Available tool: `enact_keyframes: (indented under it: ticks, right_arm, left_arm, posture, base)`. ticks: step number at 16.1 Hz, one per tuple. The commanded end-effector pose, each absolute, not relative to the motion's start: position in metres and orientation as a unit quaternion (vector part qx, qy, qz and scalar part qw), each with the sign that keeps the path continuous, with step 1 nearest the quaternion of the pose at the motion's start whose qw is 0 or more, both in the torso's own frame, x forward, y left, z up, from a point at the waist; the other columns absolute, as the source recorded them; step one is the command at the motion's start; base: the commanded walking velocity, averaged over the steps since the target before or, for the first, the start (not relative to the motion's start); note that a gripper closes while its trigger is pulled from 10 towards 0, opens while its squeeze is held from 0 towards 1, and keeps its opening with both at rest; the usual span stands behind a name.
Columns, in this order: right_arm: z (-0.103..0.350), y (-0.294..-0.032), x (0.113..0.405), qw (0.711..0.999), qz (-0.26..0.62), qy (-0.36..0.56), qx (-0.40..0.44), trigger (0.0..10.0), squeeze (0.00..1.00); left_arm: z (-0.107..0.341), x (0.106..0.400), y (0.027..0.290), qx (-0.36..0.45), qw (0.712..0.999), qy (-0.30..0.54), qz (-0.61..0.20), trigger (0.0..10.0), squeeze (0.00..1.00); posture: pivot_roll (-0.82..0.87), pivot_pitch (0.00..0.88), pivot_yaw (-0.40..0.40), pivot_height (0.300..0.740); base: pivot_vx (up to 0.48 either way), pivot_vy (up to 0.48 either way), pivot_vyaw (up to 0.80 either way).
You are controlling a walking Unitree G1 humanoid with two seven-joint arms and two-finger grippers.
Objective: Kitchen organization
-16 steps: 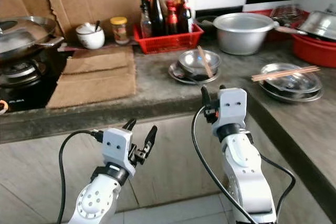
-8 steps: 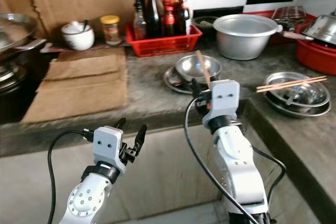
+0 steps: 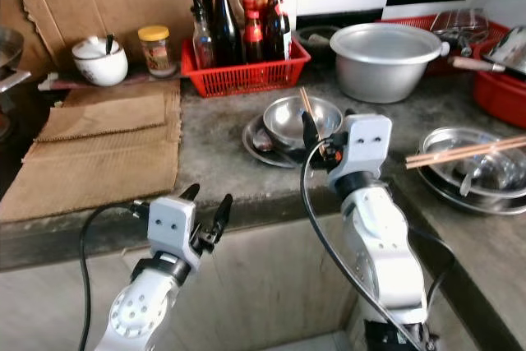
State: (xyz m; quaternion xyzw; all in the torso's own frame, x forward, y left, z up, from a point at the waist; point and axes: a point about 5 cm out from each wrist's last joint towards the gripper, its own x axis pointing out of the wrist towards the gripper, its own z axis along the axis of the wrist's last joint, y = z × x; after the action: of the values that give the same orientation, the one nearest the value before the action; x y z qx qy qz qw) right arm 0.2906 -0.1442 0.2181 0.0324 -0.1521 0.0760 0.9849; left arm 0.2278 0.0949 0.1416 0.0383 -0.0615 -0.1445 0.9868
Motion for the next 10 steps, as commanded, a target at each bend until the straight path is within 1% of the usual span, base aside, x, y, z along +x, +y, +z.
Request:
enact_keyframes:
  ticks: [1,2,3,4,5,6,10]
  right_arm:
    - [0.222,-0.145,0.29,0.983,0.076,-0.161,0.036,10.0,1.0]
    - [0.223,-0.145,0.29,0.983,0.078,-0.161,0.037,10.0,1.0]
    - [0.223,-0.143,0.289,0.983,0.09,-0.156,0.044,10.0,0.27]
    - [0.222,-0.139,0.288,0.981,0.109,-0.152,0.05,10.0,0.0]
    - [0.222,-0.136,0.287,0.98,0.12,-0.15,0.053,10.0,0.0]
    - [0.216,-0.128,0.284,0.978,0.149,-0.137,0.051,10.0,0.0]
    - [0.2,-0.129,0.287,0.985,0.128,-0.112,0.019,10.0,0.0]
  left_arm:
    - [0.141,0.226,0.094,0.038,0.986,-0.058,-0.149,10.0,0.0]
    - [0.141,0.226,0.094,0.037,0.986,-0.057,-0.149,10.0,0.0]
    - [0.141,0.226,0.093,0.037,0.986,-0.056,-0.151,10.0,0.0]
    - [0.141,0.226,0.093,0.036,0.986,-0.055,-0.152,10.0,0.0]
    - [0.14,0.226,0.093,0.035,0.986,-0.055,-0.153,10.0,0.0]
    - [0.139,0.224,0.091,0.032,0.985,-0.052,-0.158,10.0,0.0]
    - [0.142,0.216,0.084,0.016,0.979,-0.069,-0.192,10.0,0.0]
  posture:
    - [0.11,0.032,-0.021,0.74]
    - [0.1,0.035,-0.02,0.74]
    - [0.1,0.035,-0.02,0.74]
    - [0.1,0.036,-0.02,0.74]
    - [0.1,0.037,-0.018,0.74]
    - [0.1,0.037,-0.02,0.74]
    - [0.11,0.038,-0.025,0.74]
  base:
    - [0.0,0.0,0.0]
    - [0.0,0.0,0.0]
    - [0.0,0.0,0.0]
    - [0.0,0.0,0.0]
    - [0.0,0.0,0.0]
    - [0.0,0.0,0.0]
    - [0.0,0.0,0.0]
